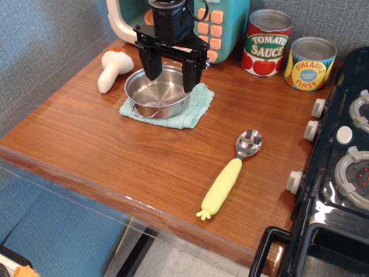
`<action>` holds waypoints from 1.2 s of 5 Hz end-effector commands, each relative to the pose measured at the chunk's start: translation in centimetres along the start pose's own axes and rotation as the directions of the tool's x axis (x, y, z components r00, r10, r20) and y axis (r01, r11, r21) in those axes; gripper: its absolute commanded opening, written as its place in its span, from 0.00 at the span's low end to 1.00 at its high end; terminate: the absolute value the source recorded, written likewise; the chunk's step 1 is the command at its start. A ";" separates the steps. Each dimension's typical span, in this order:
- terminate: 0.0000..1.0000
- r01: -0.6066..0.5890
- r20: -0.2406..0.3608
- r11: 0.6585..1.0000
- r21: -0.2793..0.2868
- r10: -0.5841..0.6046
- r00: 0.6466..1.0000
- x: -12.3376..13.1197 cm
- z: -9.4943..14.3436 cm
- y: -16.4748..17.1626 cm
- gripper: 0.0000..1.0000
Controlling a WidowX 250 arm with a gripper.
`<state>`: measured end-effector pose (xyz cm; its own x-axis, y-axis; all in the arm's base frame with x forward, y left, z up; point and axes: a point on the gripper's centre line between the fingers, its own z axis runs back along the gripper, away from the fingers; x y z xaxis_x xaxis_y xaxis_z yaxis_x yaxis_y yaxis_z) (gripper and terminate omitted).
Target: Move the mushroom between the cans and yellow spoon
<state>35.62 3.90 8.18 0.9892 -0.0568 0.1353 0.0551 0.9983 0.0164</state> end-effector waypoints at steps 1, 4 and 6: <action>0.00 0.000 0.000 1.000 0.000 0.000 1.000 0.0 0.0 0.0 1.00; 0.00 -0.199 0.064 0.979 0.053 0.195 0.979 0.6 2.8 8.2 1.00; 0.00 -0.291 0.030 0.949 0.124 0.290 0.957 1.0 -0.9 13.0 1.00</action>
<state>37.34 16.20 5.27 0.9676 0.2311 0.1014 -0.2402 0.9666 0.0896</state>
